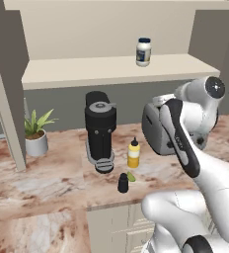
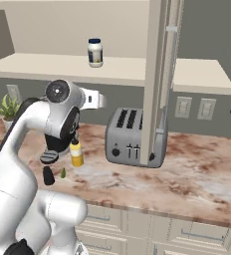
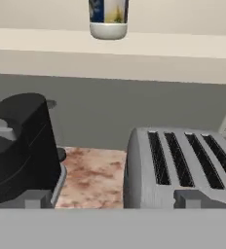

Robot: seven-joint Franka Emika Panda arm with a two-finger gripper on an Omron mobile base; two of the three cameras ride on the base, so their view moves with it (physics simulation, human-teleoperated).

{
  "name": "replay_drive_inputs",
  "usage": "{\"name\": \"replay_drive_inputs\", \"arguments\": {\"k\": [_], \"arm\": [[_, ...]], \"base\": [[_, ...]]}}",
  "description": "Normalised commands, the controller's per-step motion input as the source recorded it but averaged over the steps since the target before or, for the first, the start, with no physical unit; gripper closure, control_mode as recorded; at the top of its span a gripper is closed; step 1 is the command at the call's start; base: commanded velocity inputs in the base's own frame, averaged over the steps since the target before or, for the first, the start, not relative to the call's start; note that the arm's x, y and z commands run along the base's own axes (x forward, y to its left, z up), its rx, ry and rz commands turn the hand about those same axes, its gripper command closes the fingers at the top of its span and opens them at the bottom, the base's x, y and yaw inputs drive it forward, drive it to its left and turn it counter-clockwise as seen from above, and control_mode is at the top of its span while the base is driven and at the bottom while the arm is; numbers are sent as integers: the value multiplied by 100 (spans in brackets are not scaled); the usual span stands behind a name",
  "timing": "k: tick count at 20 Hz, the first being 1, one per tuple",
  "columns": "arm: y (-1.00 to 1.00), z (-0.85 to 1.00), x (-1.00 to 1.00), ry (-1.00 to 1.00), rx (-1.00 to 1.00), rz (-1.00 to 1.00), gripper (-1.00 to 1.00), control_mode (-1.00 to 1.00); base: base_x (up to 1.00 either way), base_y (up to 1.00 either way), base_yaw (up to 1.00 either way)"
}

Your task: There are various items on the counter. Only move the condiments/shakers into the cabinet.

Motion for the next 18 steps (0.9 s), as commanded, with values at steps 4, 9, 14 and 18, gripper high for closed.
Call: {"name": "replay_drive_inputs", "arguments": {"k": [4,9,14,18], "arm": [[0,-100,-98,34,-14,-9,-100,-100],[3,-60,-32,14,-15,0,-100,-100],[50,-41,-9,6,-8,0,-100,-100],[78,-42,-4,26,-1,0,-100,-100]], "base": [[0,0,0],[0,0,0],[0,0,0],[0,0,0]]}}
